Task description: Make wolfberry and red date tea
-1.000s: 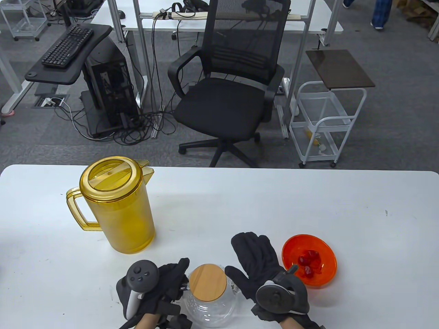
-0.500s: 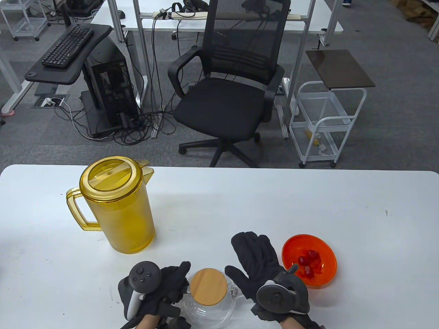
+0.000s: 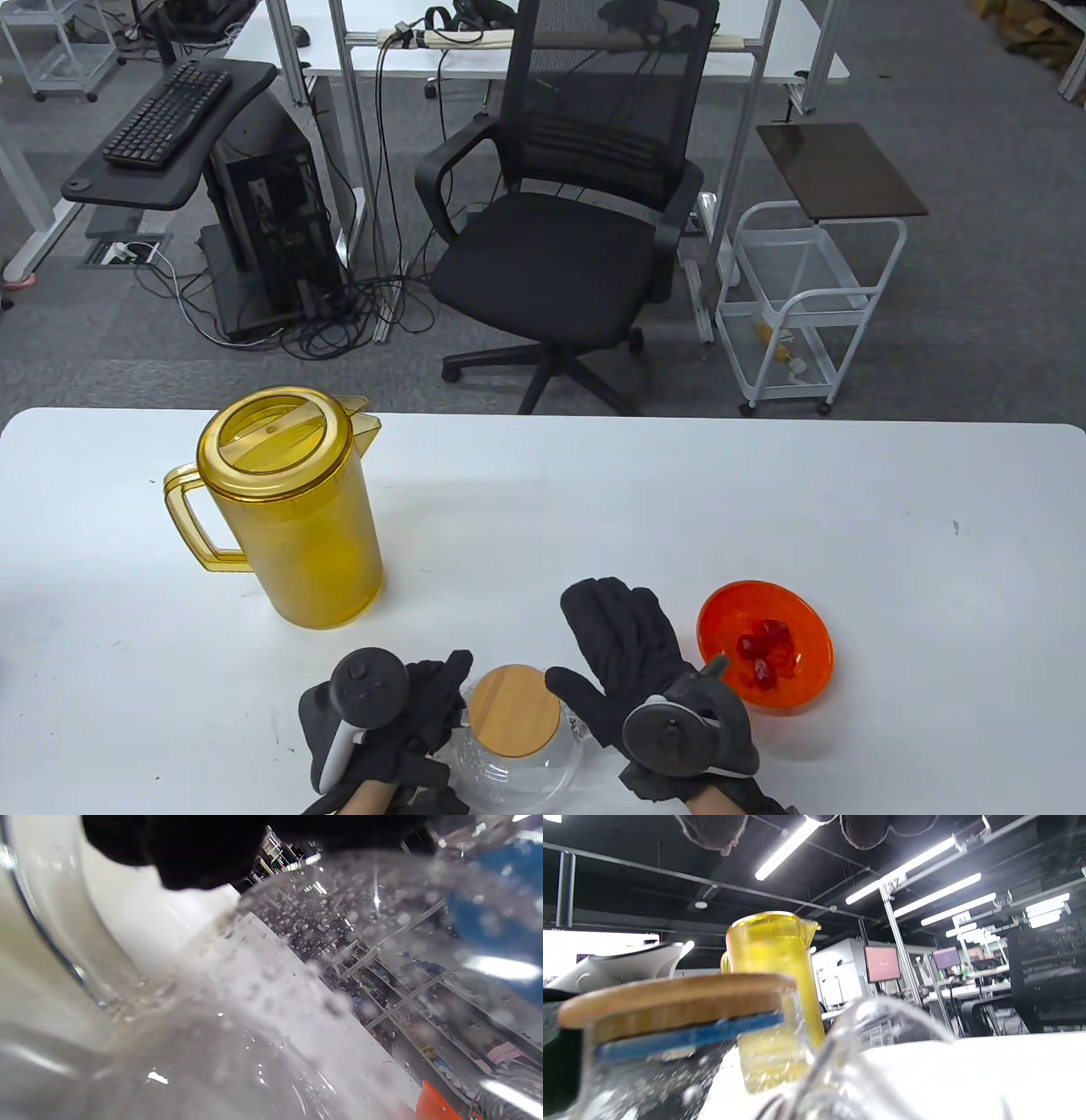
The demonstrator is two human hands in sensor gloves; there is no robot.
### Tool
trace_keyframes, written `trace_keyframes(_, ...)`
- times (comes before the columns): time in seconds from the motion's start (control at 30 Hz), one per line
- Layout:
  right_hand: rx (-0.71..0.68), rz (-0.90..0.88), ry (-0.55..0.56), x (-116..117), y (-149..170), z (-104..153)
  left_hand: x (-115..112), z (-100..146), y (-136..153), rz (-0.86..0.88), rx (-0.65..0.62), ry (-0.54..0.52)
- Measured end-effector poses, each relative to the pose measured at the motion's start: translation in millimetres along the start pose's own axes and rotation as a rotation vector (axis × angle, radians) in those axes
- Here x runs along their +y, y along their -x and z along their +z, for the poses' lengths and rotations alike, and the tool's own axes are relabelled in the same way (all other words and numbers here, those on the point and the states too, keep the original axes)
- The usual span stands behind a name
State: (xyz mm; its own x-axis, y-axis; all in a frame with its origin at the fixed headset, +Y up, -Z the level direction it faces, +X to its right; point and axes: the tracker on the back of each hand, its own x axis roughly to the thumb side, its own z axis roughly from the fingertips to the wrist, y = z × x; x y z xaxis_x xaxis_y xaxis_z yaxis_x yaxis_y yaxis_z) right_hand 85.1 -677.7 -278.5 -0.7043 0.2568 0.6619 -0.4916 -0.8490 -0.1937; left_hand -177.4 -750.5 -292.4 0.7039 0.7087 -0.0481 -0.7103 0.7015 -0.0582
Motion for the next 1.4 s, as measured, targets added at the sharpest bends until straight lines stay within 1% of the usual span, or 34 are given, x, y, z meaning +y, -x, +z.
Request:
trace_keyframes(0.17, 0.029, -0.071, -0.155, 9.9, -15.5, -5.8, -0.4, -0.5, 1.1, -0.012, 0.007, -0.003)
trace_keyframes(0.3, 0.020, -0.103, -0.256, 19.2, -27.9, -10.8, -0.6, -0.7, 1.4, -0.020, 0.007, -0.004)
trace_keyframes(0.5, 0.014, -0.042, -0.472, 35.6, -46.1, -22.3, -1.0, -1.0, 1.9, -0.026, 0.006, -0.005)
trace_keyframes(0.57, 0.022, -0.029, -0.538, 41.1, -49.1, -25.1, -0.7, -1.0, 1.8, -0.033, 0.004, -0.006)
trace_keyframes(0.7, 0.059, -0.026, -0.705, 53.8, -52.9, -27.6, -0.8, -1.1, 1.7, -0.038, 0.003, -0.007)
trace_keyframes(0.77, 0.068, -0.012, -0.733, 56.1, -53.6, -26.9, -0.9, -1.1, 1.7, -0.038, 0.003, -0.007)
trace_keyframes(0.9, 0.038, 0.007, -0.634, 57.7, -54.0, -24.8, -1.1, -1.1, 1.6, -0.042, 0.003, -0.009)
trace_keyframes(1.03, 0.027, 0.002, -0.590, 57.4, -53.3, -24.0, -1.2, -1.0, 1.5, -0.044, 0.003, -0.009)
trace_keyframes(1.17, 0.010, -0.013, -0.523, 55.6, -51.6, -23.6, -1.3, -1.1, 1.5, -0.045, 0.001, -0.009)
trace_keyframes(1.3, 0.017, -0.061, -0.481, 48.2, -47.6, -23.8, -1.3, -1.3, 1.6, -0.048, 0.001, -0.009)
trace_keyframes(1.4, 0.020, -0.072, -0.416, 38.7, -45.5, -23.9, -1.4, -1.3, 1.6, -0.048, 0.001, -0.009)
